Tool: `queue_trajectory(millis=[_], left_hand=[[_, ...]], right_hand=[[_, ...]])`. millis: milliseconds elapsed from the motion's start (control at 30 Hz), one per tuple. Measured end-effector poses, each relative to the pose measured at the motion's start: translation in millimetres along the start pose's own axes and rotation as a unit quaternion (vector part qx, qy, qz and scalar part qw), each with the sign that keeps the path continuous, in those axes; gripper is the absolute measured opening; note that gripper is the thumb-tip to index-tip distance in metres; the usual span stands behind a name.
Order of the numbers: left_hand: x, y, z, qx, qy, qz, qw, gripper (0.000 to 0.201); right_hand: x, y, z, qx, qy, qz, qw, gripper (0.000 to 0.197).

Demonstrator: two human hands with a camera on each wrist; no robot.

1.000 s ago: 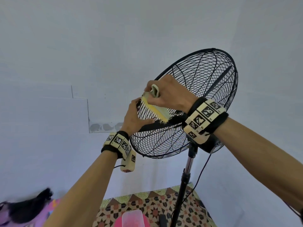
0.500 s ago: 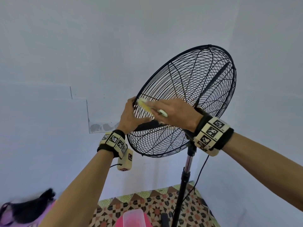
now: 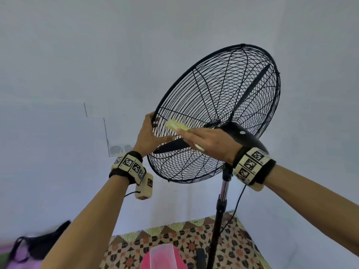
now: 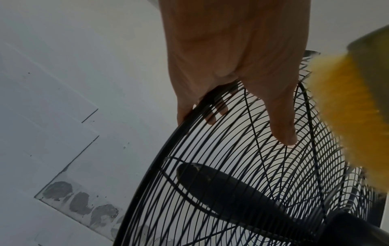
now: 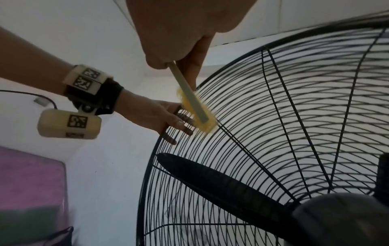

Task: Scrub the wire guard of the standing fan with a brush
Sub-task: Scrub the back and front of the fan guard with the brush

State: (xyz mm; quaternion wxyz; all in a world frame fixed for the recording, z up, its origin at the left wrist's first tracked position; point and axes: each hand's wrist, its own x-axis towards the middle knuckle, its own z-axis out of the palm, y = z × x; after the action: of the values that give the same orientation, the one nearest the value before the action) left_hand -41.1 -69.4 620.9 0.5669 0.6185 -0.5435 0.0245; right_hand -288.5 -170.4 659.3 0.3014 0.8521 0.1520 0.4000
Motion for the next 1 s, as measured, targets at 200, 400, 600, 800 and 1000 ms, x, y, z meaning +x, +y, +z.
queue_trajectory(millis=[200, 400, 600, 800, 1000], left_hand=[[-3, 8, -4, -0.01, -0.009, -0.019, 1.0, 0.108], [-2, 10, -2, -0.005, -0.012, -0.029, 0.999, 0.106], [-6, 12, -7, -0.004, -0.02, -0.034, 0.999, 0.105], [2, 27, -15, -0.08, -0.056, -0.098, 0.99, 0.06], [4, 3, -44, -0.192, -0.144, -0.126, 0.962, 0.04]], right_hand=[[-34, 16, -1, -0.022, -0.003, 0.094, 0.995, 0.039], [-28, 0, 7, -0.01, 0.009, 0.053, 0.999, 0.051], [-49, 14, 8, 0.015, -0.117, 0.261, 0.958, 0.042], [-42, -15, -4, 0.113, 0.102, 0.299, 0.942, 0.036], [34, -41, -5, 0.117, 0.095, 0.218, 0.964, 0.033]])
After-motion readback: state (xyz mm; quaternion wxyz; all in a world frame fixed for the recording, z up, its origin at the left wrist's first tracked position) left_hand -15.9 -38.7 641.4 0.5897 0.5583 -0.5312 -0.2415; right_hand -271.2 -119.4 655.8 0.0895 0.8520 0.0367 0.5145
